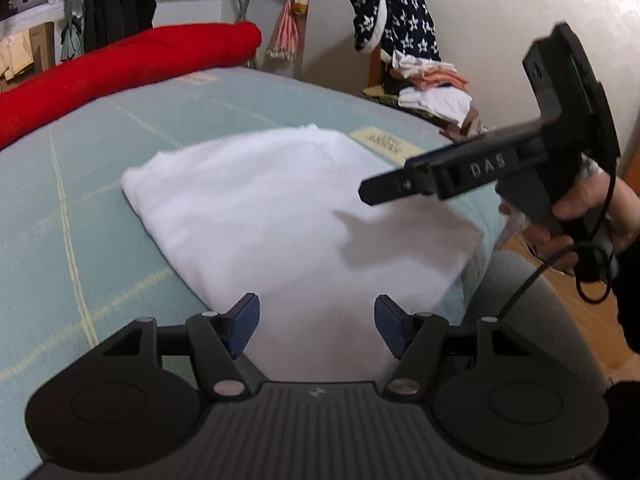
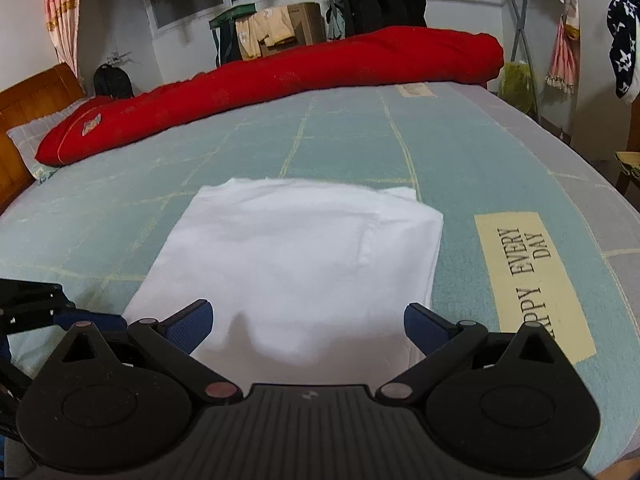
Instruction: Fold clothes
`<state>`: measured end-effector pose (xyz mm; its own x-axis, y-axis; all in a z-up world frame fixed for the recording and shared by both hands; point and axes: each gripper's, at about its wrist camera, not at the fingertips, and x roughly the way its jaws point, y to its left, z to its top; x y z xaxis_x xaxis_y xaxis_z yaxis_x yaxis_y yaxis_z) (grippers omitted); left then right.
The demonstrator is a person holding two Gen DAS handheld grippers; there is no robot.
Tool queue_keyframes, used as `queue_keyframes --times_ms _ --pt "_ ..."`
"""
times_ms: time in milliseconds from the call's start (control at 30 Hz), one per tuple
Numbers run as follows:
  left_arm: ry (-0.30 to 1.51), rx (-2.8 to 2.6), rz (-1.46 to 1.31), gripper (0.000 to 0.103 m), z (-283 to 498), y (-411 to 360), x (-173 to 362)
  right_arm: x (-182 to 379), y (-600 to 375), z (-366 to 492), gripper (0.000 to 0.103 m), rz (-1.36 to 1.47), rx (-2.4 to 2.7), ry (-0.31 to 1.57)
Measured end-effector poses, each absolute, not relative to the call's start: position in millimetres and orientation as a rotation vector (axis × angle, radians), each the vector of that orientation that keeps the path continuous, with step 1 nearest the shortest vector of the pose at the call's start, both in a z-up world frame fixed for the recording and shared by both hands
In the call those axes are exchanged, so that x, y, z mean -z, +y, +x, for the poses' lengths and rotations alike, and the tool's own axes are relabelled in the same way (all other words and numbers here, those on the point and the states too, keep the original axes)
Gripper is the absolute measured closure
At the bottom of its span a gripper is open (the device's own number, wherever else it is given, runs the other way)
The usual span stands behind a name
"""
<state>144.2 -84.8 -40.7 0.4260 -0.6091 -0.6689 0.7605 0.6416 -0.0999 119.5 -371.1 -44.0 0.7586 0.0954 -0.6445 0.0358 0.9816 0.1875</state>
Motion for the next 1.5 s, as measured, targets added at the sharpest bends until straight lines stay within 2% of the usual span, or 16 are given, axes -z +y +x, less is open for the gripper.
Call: queue_keyframes --times_ms 133,467,667,767,933,1267,1500 --pt "0.733 0.860 0.211 0.038 136 -76 36 49 -370 113 0.000 0.171 -0.016 0.738" --pt "0.701 0.679 0.125 0.034 131 -47 18 46 -350 101 0.000 0.155 -0.104 0.664" --pt "0.699 0.618 0.141 0.033 125 -41 22 72 -345 96 0.000 0.153 -0.121 0.725" --pt "0.691 0.579 0.162 0.032 124 -40 24 65 -343 86 0.000 0.147 -0.107 0.744" --pt "0.685 0.505 0.167 0.028 124 -35 26 50 -316 85 0.000 0.064 -0.142 0.670" --pt "0.705 0.480 0.158 0.025 121 -24 34 73 -273 89 0.000 -0.104 -0.187 0.758" --pt "0.696 0.493 0.145 0.024 120 -23 33 55 -264 90 0.000 -0.117 -0.184 0.698"
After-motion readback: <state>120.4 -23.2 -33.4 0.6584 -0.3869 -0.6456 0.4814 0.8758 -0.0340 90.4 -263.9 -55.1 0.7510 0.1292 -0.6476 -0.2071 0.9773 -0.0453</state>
